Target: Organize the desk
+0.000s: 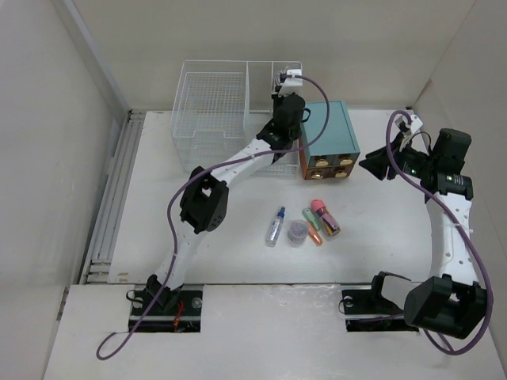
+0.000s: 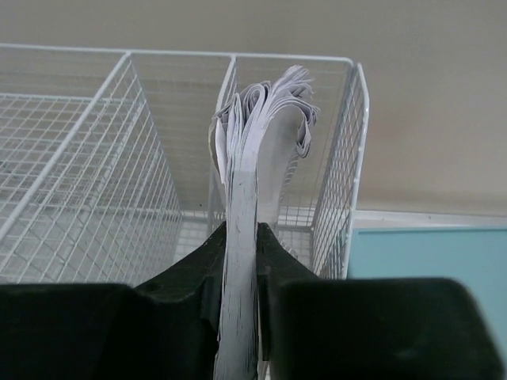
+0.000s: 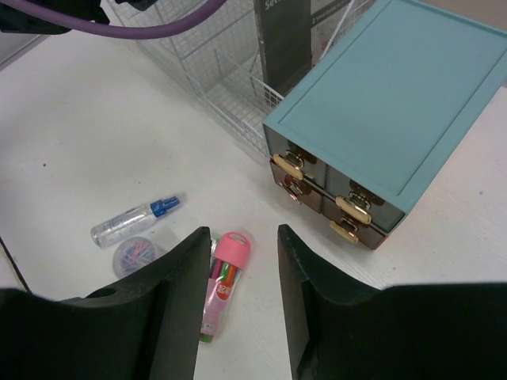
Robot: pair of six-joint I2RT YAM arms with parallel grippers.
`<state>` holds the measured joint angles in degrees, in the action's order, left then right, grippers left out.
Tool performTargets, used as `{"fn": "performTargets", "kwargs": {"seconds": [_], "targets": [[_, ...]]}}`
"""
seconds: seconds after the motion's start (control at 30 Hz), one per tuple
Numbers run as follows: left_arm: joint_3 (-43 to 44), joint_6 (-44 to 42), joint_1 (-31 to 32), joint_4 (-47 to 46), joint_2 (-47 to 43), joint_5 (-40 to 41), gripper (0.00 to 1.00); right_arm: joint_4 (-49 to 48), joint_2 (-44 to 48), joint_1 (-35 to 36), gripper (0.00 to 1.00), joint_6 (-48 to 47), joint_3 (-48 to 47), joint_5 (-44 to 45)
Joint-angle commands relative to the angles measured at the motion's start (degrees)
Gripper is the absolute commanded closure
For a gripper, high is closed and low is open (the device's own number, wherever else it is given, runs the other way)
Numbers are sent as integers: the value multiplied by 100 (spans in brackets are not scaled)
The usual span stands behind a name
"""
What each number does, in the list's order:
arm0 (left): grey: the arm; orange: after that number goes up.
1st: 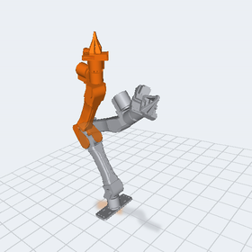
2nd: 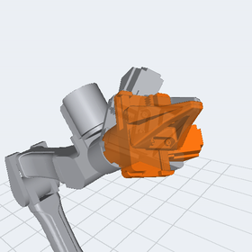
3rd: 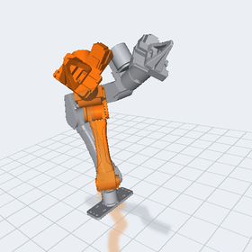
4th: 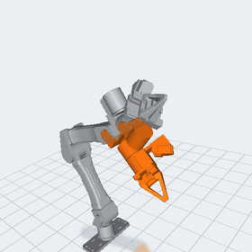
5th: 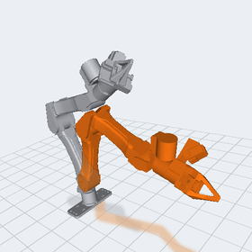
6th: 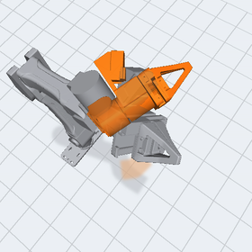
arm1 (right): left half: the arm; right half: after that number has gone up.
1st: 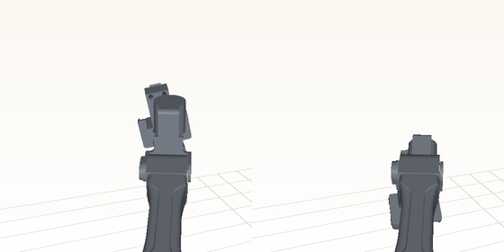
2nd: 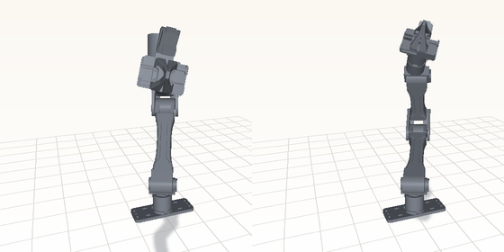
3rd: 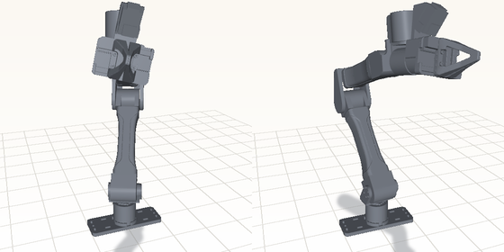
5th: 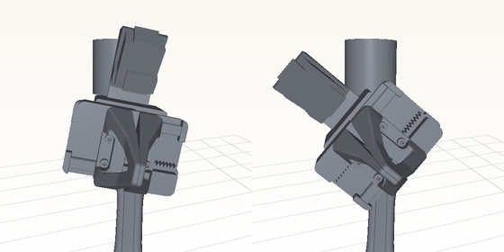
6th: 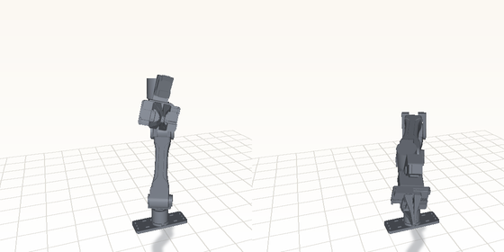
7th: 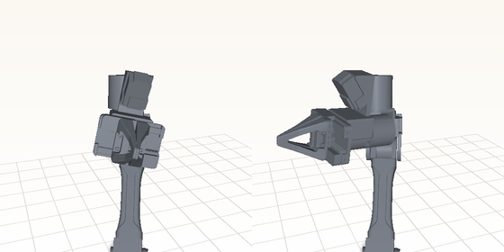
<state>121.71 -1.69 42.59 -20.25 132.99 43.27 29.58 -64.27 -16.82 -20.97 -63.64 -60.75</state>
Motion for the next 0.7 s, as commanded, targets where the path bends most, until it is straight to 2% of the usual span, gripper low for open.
{"fn": "performTargets", "kwargs": {"seconds": [0.0, 0.03, 0.1, 0.17, 0.27, 0.33, 0.4, 0.47, 0.57, 0.6, 0.63, 0.67], "targets": [[81, 169, -31, -621, -414, 24, 84, -14, -15, -32, 54, -161, 0, -218], [81, 169, -31, -620, -414, 24, 74, 47, -15, -32, 48, -162, 0, -218], [81, 169, -31, -533, -493, -37, 48, 48, -15, -32, 42, -214, 0, -218], [19, 169, -31, -472, -720, -38, 40, 118, -15, -32, 31, -214, -52, -218], [19, 169, 47, -330, -1037, -186, 34, 171, -15, -32, 22, -285, -52, -113], [19, 169, 205, -260, -1432, -240, 28, 30, 64, -32, 17, -337, 17, 19], [19, 90, 328, -112, -1792, -292, 11, -180, 257, -32, 14, -337, 96, 352], [-102, 90, 583, 257, -2117, -153, 8, -347, 432, -32, 12, -337, 159, 903], [-865, 370, 1031, 460, -3215, -91, 5, -1014, 1001, 555, 17, -390, 552, 2246], [-1730, 441, 1154, 408, -3566, -90, 5, -1738, 1239, 1122, 23, -486, 789, 3670], [-2226, 538, 1268, 338, -4318, -160, 3, -2207, 1494, 1476, 39, -574, 1078, 4485], [-2735, 669, 1478, 285, -4699, -230, 3, -2707, 1749, 1793, 52, -888, 1699, 5189]]}}
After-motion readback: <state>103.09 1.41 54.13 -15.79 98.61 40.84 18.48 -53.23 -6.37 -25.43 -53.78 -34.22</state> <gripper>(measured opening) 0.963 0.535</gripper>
